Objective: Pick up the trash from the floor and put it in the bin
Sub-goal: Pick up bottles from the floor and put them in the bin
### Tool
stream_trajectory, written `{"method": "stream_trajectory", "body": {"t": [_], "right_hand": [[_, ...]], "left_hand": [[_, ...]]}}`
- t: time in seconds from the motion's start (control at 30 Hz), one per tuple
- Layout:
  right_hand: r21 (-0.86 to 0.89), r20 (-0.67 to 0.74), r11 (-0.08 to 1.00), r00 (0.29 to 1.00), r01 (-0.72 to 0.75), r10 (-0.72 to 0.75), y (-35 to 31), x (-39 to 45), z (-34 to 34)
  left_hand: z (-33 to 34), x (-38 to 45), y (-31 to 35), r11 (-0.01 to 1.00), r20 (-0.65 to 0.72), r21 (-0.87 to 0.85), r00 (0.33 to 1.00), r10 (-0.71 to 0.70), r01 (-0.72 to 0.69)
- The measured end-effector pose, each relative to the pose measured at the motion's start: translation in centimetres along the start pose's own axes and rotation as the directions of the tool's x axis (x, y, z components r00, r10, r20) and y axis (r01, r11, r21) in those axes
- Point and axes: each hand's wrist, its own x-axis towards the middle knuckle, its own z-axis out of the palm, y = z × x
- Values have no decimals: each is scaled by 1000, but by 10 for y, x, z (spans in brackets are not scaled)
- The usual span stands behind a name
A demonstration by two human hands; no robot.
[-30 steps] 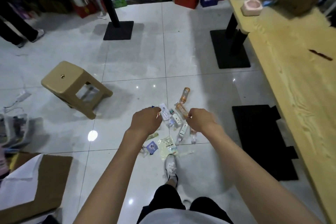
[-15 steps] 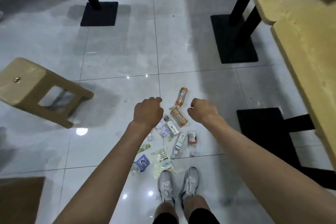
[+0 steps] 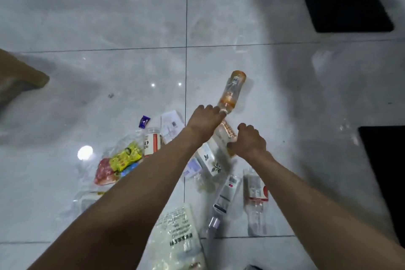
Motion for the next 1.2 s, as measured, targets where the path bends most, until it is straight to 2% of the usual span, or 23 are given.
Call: {"method": "stream_trajectory", "body": {"t": [0.17,0.27,0.37,0.47,0.63,0.73,0.87,0.97,1.07,1.2], "right_hand": [[66,-77,998,997,15,-10,22,55,77],[112,-97,993,995,47,-36,33,72,98],[141,-122,987,991,74,-57,39,80,104],[85,-109,994,992,69,-60,39,80,99],[-101,-197,987,969,129,-147,23,61,65],[-211,-254,962,941,171,-223,4,37,19],[-254,-249,938,921,237,-300,-32,-21,-66],[-322,-227,904,904,281,-362,-66,-80,-137],[-316,-178,892,903,324,-391,-108,-152,-226],[-275,-69,875,899,399,-432,-161,-255,-357]], "left_hand": [[86,61,16,959,-21,183,974,224,-216],[112,80,23,925,-30,284,962,270,-251],[118,88,29,916,-85,310,952,292,-254],[118,88,30,931,-14,318,981,194,-180],[94,60,18,989,-61,145,997,48,-39],[51,29,3,998,-93,46,995,-30,35],[-42,-24,-26,998,-142,-1,988,-59,60],[-130,-76,-48,998,-173,6,983,-68,70],[-237,-135,-71,993,-174,-31,977,-121,118],[-387,-221,-100,982,-244,-79,952,-184,169]]}}
